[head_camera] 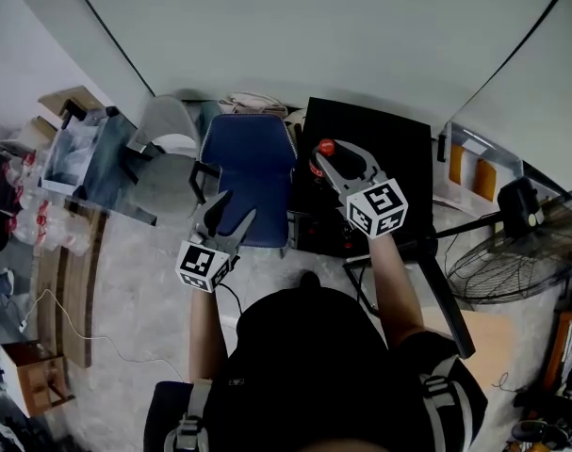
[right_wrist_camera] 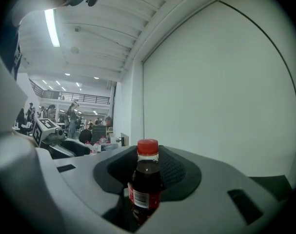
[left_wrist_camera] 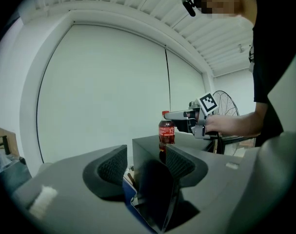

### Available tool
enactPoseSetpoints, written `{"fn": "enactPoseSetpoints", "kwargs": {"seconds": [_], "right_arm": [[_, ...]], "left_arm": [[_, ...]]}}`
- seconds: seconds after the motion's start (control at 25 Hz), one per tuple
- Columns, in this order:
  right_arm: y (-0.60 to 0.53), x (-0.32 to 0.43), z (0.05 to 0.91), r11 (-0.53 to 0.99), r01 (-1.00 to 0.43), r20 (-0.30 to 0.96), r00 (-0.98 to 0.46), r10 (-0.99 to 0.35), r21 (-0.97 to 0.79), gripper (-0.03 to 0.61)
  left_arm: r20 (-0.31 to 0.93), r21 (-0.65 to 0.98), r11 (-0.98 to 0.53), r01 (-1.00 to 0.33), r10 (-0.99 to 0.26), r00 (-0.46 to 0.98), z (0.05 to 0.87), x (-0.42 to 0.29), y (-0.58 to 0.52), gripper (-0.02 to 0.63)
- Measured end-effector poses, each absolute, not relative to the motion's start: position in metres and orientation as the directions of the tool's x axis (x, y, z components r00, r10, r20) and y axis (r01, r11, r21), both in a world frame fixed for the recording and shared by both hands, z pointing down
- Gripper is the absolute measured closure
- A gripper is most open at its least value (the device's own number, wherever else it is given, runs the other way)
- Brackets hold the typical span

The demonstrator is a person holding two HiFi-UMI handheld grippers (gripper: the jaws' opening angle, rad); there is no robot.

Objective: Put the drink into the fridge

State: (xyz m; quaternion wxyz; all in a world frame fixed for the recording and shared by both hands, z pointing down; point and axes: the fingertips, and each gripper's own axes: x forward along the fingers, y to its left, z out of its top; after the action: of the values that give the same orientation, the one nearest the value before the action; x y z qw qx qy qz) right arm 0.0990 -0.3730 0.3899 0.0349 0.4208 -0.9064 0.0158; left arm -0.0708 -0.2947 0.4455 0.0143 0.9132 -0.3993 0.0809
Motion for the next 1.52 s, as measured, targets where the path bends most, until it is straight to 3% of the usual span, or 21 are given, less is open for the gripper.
{"fn": "enactPoseSetpoints", "kwargs": {"seconds": [1.52], "right_arm": [[-0.304,0.099,0.368,0.498,-0.865,0.051,-0.495,-0.867,0.065,0.446]], "left_arm": [[0.142,-0.022,-0.771,-0.637,-0.633,0.761,0.447,-0.101,-0.245,0.368]]}}
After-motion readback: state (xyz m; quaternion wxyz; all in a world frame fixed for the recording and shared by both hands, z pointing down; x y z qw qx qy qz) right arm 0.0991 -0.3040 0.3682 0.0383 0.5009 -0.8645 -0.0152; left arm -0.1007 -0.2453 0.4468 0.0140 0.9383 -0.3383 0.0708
